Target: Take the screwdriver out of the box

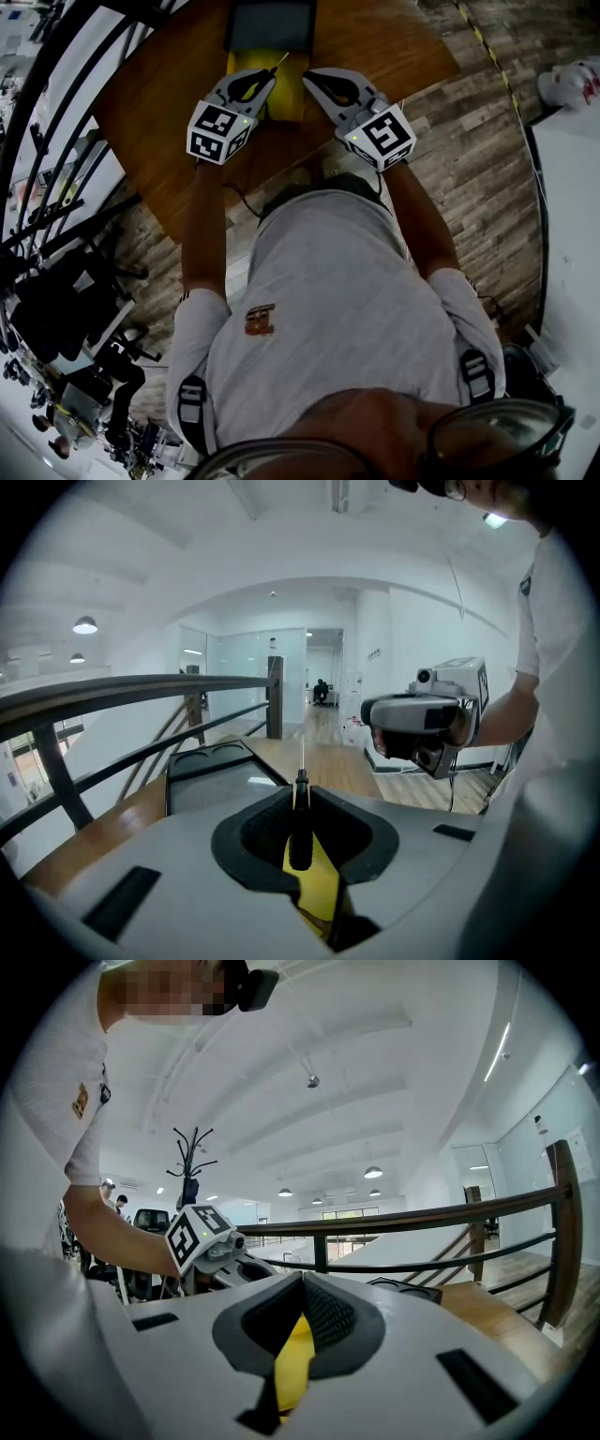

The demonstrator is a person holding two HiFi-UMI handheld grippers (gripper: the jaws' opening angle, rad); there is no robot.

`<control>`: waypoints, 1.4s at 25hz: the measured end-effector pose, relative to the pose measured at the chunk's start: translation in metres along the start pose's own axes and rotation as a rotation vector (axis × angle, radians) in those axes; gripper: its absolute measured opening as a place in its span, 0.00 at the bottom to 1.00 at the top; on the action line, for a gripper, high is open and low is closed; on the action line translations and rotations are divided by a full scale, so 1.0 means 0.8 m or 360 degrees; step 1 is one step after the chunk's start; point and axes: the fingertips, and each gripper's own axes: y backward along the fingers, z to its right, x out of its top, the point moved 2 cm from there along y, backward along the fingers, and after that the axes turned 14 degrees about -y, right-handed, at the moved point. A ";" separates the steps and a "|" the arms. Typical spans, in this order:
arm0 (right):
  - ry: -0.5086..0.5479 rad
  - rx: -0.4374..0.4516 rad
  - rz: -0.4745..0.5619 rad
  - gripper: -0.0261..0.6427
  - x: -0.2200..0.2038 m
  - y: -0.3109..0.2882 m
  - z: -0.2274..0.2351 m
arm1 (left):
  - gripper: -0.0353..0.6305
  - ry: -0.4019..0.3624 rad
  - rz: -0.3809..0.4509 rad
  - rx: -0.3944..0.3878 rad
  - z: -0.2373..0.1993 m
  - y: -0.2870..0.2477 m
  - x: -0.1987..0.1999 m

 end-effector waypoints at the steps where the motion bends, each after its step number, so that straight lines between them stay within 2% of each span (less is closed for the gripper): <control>1: -0.0001 0.0003 0.0003 0.09 0.001 0.000 -0.002 | 0.16 0.0001 0.0031 0.0018 0.001 0.004 0.005; 6: -0.0003 0.0014 0.0026 0.09 0.007 0.001 -0.007 | 0.16 0.0020 0.0191 0.0114 0.003 0.021 0.031; 13: -0.0035 0.0032 0.0097 0.09 0.023 0.010 -0.019 | 0.16 0.0071 0.0504 0.0253 0.008 0.054 0.068; 18: -0.0049 0.0064 0.0146 0.09 0.034 0.014 -0.026 | 0.16 0.0097 0.0675 0.0334 0.010 0.069 0.082; 30: -0.0087 0.0156 0.0262 0.09 0.046 0.027 -0.060 | 0.16 0.0108 0.0912 0.0523 0.031 0.119 0.107; 35: -0.0082 0.0179 0.0278 0.09 0.047 0.030 -0.069 | 0.16 0.0120 0.0962 0.0568 0.034 0.131 0.107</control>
